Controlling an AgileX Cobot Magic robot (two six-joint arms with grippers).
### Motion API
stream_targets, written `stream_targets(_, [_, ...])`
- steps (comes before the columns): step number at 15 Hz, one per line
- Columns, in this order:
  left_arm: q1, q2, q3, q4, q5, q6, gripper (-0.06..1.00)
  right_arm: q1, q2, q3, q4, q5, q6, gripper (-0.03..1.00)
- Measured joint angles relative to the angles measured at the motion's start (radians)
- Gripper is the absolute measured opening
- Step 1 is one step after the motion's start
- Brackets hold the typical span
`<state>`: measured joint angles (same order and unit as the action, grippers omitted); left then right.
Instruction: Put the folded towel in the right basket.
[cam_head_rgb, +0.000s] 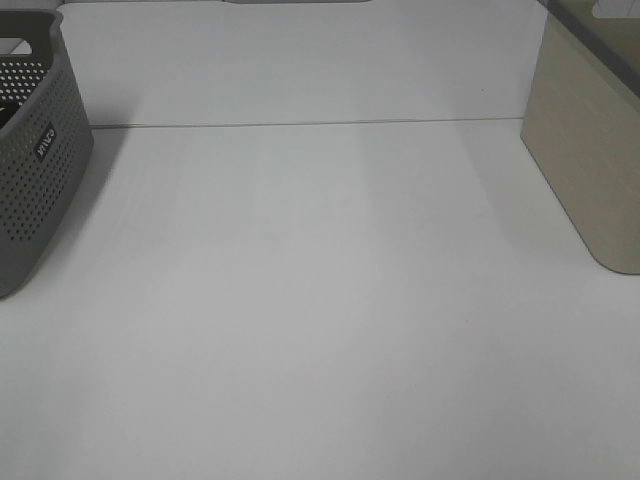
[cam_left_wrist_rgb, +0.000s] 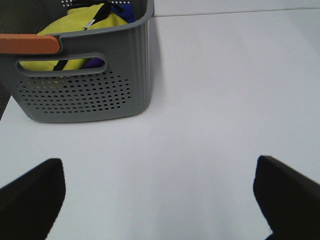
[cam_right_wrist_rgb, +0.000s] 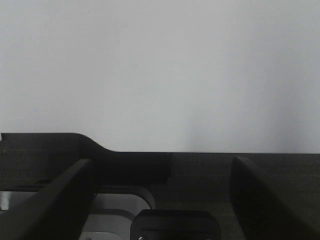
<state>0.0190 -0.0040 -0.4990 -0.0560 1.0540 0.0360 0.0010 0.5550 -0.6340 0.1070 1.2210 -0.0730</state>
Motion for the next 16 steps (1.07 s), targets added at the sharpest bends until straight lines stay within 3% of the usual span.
stream_targets(3, [0.000,0.000,0.000,0.000,0.000,0.000,0.97,0.000,-0.292,0.083,0.009,-0.036,-0.052,0.71])
stream_targets(7, [0.000,0.000,0.000,0.000,0.000,0.000,0.97,0.000,-0.517,0.116,0.025,-0.126,-0.067,0.71])
stream_targets(16, [0.000,0.000,0.000,0.000,0.000,0.000,0.97,0.000,-0.561,0.123,0.028,-0.148,-0.068,0.71])
